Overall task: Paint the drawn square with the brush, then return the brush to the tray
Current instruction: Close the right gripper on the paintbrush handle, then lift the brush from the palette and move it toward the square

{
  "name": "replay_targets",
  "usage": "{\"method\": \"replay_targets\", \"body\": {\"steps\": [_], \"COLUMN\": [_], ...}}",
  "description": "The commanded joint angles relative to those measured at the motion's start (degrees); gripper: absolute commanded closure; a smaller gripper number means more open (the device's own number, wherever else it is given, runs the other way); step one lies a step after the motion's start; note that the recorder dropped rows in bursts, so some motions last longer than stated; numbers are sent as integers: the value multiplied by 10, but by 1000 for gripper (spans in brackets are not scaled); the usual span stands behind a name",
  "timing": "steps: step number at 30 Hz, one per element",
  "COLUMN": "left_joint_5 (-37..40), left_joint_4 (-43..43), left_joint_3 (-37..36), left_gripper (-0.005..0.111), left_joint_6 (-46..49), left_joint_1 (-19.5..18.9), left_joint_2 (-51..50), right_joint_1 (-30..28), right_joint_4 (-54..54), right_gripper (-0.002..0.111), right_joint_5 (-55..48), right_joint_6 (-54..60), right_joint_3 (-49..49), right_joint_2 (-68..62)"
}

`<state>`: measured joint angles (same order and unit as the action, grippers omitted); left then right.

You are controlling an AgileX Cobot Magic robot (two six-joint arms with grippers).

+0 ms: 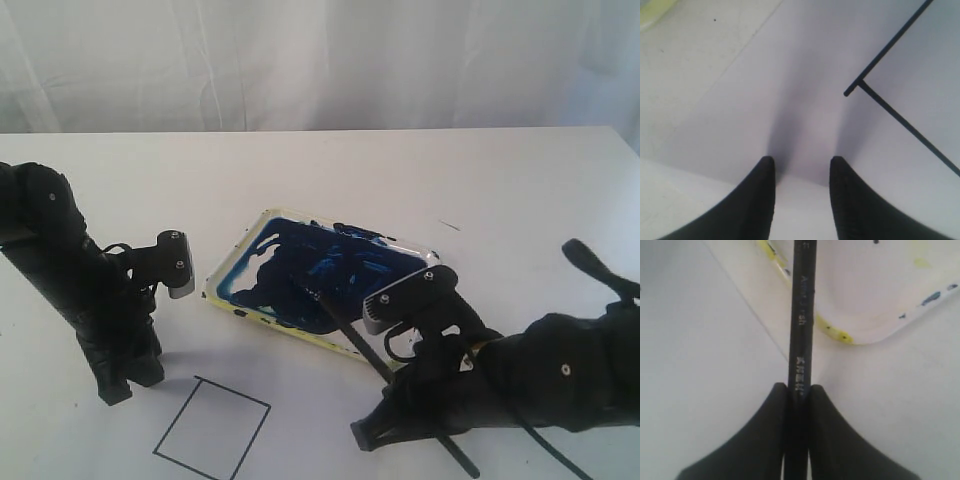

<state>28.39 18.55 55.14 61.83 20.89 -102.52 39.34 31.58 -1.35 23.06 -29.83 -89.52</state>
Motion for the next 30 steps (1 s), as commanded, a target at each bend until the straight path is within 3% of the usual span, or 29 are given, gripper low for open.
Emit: {"method": "replay_targets", "body": {"steps": [1,5,11,21,30], "left_joint_5": [32,40,41,42,41], "left_joint_4": [7,7,7,7,7], "left_joint_3": [-5,-5,-5,-5,-5], "left_gripper": [65,65,65,65,65], "left_joint_6": [-5,-5,-6,-6,-6], "left_joint_1": [4,4,4,4,4], "left_joint_2": [-11,-11,-11,-11,-11], "right_joint_1": [-15,-54,-58,-58,-50], "right_joint_4": [-3,-87,-264,-281,-274], "right_gripper": [108,108,108,108,108], "right_joint_5": [-98,-235,-423,-621,-660], "right_joint_6": [3,-26,-114,19,95], "right_joint_3": [-40,-97,-216,-357,-366], "right_joint_2": [30,44,61,60,33]}}
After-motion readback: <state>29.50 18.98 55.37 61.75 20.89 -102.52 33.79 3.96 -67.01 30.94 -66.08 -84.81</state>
